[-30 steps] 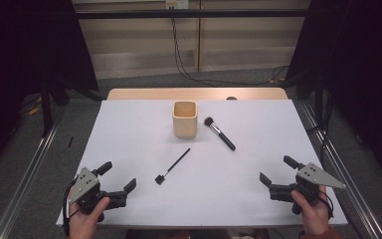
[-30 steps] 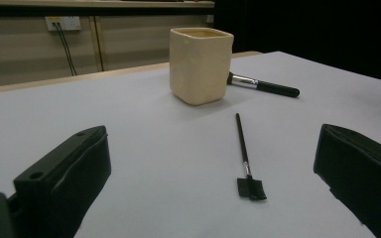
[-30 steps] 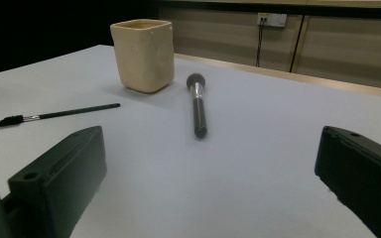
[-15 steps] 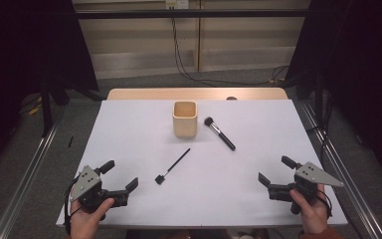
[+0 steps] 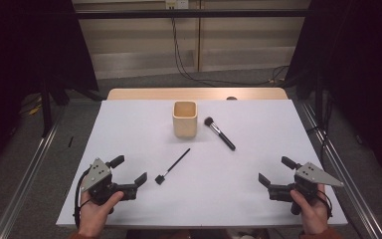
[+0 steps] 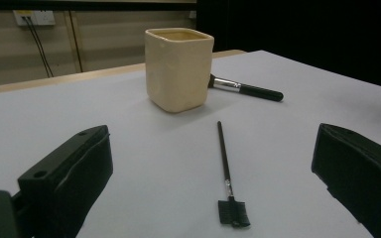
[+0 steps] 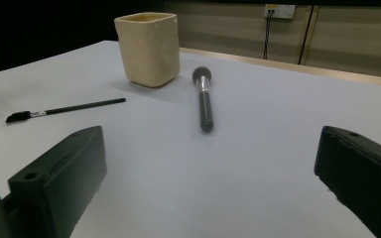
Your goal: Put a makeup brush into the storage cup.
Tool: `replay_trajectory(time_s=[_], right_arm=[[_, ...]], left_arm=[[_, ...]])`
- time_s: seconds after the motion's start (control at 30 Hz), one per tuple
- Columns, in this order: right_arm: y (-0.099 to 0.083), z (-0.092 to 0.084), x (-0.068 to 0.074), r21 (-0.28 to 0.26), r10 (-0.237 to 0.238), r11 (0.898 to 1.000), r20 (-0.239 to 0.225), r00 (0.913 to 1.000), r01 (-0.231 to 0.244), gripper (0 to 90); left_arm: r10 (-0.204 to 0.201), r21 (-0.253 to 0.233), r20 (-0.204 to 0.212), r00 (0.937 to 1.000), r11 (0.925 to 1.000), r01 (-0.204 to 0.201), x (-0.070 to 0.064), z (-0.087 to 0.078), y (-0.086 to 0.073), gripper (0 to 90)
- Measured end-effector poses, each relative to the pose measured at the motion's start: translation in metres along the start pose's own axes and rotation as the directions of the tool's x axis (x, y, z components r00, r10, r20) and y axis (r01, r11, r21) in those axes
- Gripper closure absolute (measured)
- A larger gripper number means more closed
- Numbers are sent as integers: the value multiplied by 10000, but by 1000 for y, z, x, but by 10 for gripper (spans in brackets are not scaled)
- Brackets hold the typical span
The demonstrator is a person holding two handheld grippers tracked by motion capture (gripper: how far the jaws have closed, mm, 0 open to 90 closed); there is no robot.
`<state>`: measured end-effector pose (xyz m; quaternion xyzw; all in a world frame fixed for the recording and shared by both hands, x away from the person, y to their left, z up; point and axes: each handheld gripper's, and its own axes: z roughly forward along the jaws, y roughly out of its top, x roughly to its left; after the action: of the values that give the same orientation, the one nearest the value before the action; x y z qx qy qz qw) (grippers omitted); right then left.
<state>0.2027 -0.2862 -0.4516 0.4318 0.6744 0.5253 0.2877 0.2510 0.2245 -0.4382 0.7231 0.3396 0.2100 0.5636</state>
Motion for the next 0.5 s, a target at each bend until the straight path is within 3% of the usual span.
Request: replay_trajectory(time_s=[0.27,0.37,0.5], right_arm=[[-1,0,0,83,33,10000,60,10000,-34,0],[-1,0,0,69,43,10000,74,10000,-43,0],[0,-1,1,18,-32,10000,66,10000,32,0]], left_arm=[[462,392,-67,9989,9982,-459,2,12,6,32],[471,348,-23,9989,9983,-470,0,20,10,31],[766,192,194,9969,9968,-769,-4,30,15,31]])
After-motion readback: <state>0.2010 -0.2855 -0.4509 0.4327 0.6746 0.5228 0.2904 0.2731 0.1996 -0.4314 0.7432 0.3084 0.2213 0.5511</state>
